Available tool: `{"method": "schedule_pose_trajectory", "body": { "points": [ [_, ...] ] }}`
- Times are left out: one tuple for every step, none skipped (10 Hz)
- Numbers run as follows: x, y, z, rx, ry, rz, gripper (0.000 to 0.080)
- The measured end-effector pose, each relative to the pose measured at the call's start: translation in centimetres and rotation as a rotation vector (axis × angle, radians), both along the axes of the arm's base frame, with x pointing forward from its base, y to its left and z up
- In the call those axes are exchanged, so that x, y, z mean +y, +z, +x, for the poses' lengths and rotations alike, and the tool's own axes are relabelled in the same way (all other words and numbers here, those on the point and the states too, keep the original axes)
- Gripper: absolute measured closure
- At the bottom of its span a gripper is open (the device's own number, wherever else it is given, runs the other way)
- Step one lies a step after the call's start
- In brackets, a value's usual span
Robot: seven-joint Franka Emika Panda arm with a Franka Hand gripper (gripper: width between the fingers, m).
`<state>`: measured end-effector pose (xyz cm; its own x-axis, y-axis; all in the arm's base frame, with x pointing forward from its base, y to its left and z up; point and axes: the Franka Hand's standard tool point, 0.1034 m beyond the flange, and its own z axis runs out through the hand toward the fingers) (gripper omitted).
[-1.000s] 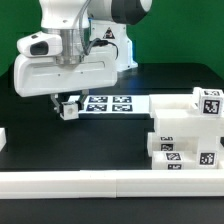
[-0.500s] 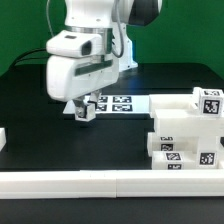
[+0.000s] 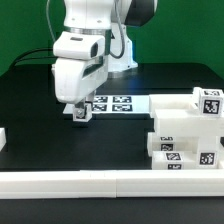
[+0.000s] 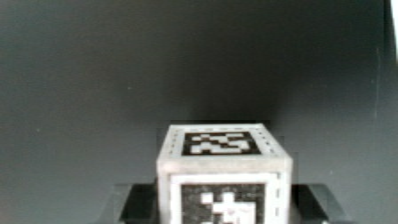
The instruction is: Assemble chair
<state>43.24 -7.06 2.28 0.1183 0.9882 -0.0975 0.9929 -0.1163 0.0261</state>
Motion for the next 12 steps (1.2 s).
{"method": "schedule_pose_trajectory", "body": {
  "points": [
    [-0.3, -0.2, -0.3, 0.048, 0.124, -0.006, 0.0517],
    [-0.5, -0.5, -0.5, 0.080, 0.253, -0.010, 0.0517],
    [-0.5, -0.5, -0.5, 0.079, 0.254, -0.010, 0.0517],
    [-0.6, -0.5, -0.5, 0.090, 0.340, -0.016, 0.0517],
    [-0.7, -0.5, -0.6, 0.095, 0.378, -0.019, 0.0517],
    [-0.9, -0.5, -0.7, 0.108, 0.476, -0.025, 0.0517],
    [-1.1, -0.6, -0.8, 0.124, 0.587, -0.031, 0.0517],
    [-2.1, -0.6, -1.6, 0.181, 0.785, -0.012, 0.0517],
    [-2.0, -0.8, -2.4, 0.239, 0.906, 0.013, 0.0517],
    [-1.7, -0.9, -2.9, 0.279, 0.995, 0.026, 0.0517],
    [-1.9, -0.9, -2.9, 0.288, 1.065, 0.026, 0.0517],
    [-2.2, -0.9, -3.0, 0.298, 1.122, 0.024, 0.0441]
  ]
}}
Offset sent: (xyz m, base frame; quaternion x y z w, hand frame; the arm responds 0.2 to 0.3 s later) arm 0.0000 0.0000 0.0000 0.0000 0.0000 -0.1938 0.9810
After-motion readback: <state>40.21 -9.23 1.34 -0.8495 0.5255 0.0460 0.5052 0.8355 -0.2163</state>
